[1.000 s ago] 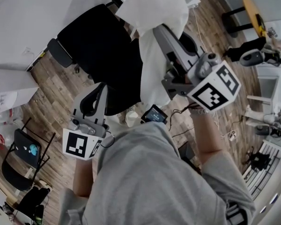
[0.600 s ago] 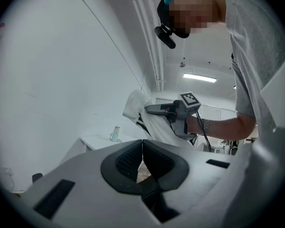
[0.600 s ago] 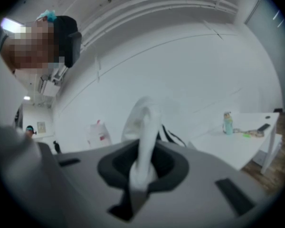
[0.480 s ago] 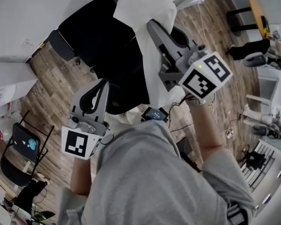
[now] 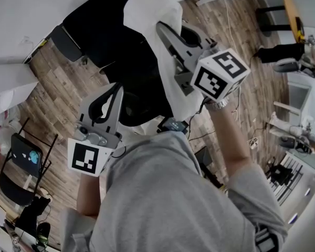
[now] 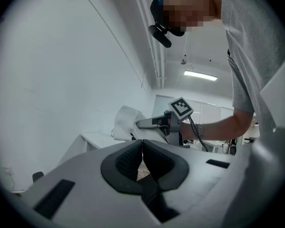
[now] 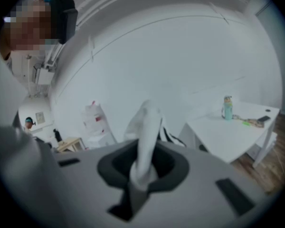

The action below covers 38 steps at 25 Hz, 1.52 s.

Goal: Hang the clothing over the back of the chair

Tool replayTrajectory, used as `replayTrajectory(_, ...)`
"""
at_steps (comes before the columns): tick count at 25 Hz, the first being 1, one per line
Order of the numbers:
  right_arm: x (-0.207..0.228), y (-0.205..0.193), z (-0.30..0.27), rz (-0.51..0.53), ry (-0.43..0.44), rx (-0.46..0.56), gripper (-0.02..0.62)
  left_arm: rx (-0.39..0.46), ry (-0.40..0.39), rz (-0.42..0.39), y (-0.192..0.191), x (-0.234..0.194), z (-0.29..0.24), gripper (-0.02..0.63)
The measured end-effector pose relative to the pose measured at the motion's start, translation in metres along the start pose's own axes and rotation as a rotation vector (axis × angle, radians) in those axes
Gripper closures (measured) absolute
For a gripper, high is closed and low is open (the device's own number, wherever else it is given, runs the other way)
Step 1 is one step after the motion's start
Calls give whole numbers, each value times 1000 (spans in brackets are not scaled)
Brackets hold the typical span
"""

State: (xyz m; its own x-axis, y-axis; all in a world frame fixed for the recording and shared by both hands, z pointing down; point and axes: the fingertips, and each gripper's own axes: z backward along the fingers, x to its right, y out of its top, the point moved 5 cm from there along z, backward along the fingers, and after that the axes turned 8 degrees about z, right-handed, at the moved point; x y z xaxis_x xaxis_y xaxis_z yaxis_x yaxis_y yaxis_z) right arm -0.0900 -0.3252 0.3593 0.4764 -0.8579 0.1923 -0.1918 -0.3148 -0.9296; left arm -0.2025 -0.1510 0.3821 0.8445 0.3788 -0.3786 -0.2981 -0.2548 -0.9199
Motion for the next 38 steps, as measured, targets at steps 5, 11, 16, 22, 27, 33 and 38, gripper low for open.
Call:
replayTrajectory(5, 4, -21, -11, 3, 5, -63, 540, -2, -10, 5, -1, -1, -3, 571)
replayTrajectory(11, 1, -45, -21, 29, 17, -157, 540, -14, -16, 10, -4, -4, -3, 571)
replayTrajectory(16, -5, -62, -30, 68, 34, -245, 540, -17, -22, 19, -7, -6, -3, 571)
replayTrajectory(22, 2, -78, -34, 6, 35, -302, 540, -18, -25, 30, -9, -6, -4, 571)
replayTrajectory(27, 6, -103, -39, -12, 36, -427, 541, -26, -25, 29, -13, -3, -7, 571)
replayTrajectory(33, 3, -123, -46, -14, 63, -555, 543, -30, -30, 40, -18, 0, -7, 571)
replayTrajectory(38, 5, -141, -48, -74, 77, -655, 543, -30, -31, 42, -19, 3, -6, 571)
